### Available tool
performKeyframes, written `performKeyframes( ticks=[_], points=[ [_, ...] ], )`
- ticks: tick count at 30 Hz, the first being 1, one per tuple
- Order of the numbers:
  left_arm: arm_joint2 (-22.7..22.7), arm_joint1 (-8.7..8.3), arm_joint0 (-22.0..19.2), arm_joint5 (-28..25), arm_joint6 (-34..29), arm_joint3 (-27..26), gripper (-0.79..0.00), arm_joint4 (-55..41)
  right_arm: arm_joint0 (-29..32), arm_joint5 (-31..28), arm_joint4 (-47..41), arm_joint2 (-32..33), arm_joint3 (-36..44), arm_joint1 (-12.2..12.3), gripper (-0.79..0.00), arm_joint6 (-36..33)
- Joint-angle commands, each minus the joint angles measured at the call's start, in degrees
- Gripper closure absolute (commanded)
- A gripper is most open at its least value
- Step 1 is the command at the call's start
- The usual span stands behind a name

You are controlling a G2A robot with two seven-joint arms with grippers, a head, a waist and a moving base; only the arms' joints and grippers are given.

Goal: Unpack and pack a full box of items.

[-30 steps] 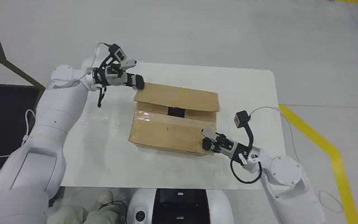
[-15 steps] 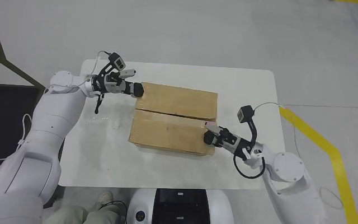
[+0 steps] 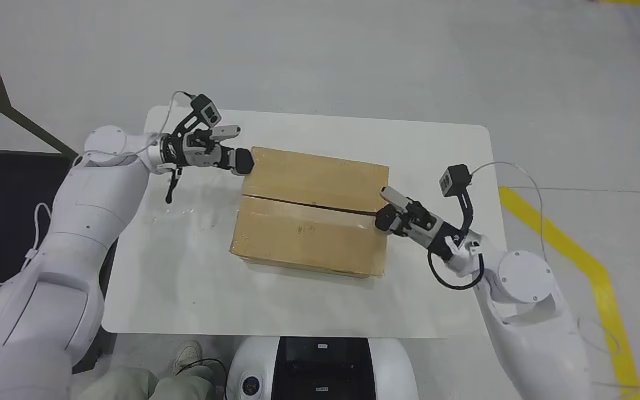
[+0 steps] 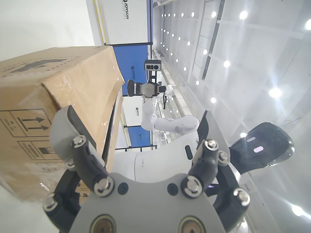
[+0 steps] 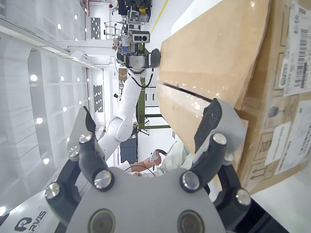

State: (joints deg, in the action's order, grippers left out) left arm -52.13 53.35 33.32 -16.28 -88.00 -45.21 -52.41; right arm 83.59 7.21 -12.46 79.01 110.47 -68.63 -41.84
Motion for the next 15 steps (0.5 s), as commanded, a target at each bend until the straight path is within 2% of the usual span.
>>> performKeyframes(
  ticks=[1,8,15],
  points=[
    [0.19,-0.08,-0.14,0.0,0.0,0.28,-0.785,0.46,-0.62,0.79,0.53,-0.25,-0.65,0.05,-0.785,0.25],
    [-0.56,-0.56,-0.77,0.0,0.0,0.85,-0.785,-0.25,-2.03,2.32,0.62,-0.86,-3.18,0.17,-0.785,0.94],
    [-5.45,-3.46,-0.5,0.0,0.0,0.77,-0.785,-1.67,-2.95,3.58,0.87,-1.43,-4.49,0.35,-0.785,0.92]
  ],
)
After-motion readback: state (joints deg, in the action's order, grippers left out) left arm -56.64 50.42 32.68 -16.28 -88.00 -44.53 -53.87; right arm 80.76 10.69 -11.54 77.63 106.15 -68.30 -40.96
